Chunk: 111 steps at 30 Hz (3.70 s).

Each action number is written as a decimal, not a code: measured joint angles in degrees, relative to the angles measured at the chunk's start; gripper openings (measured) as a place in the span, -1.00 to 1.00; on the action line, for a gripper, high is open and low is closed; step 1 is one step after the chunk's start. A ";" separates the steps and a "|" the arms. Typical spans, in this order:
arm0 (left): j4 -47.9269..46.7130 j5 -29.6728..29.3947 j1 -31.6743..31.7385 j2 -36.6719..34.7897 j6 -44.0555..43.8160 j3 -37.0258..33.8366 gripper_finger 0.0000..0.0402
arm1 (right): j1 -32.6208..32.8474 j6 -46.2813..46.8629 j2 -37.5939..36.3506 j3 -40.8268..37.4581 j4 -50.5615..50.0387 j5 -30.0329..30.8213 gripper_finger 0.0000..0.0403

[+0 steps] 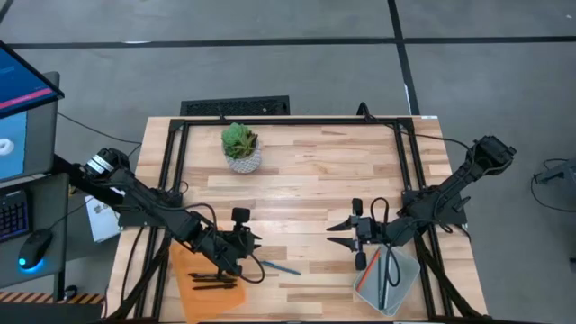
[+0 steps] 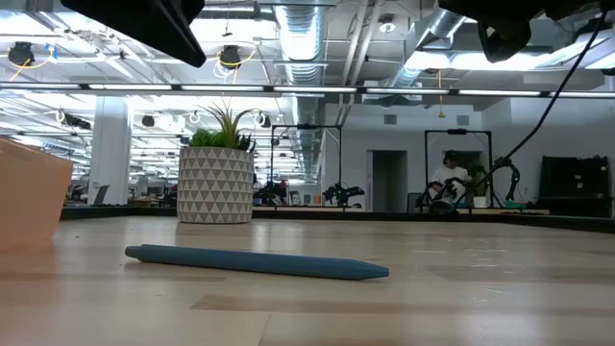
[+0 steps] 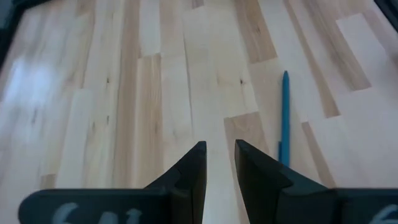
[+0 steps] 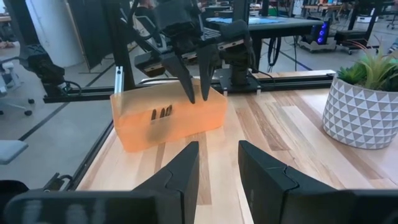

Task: Sort pens & pencils
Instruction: Put the blue pen into the orange bin

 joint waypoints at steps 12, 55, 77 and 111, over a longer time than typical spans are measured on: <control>-0.51 2.81 0.00 0.00 -1.74 0.00 -0.62 | -0.26 0.00 0.00 0.00 0.22 0.00 -0.33; 21.66 27.15 9.32 17.00 6.83 0.12 -0.63 | 0.15 0.02 0.04 -0.02 -0.52 0.00 -0.33; 29.69 35.32 12.90 26.53 8.53 0.55 -0.62 | 0.15 -0.31 0.02 -0.02 0.22 0.02 -0.33; 36.74 33.96 11.15 29.71 3.97 0.70 -0.62 | 0.15 0.06 0.00 -0.02 0.06 0.02 -0.33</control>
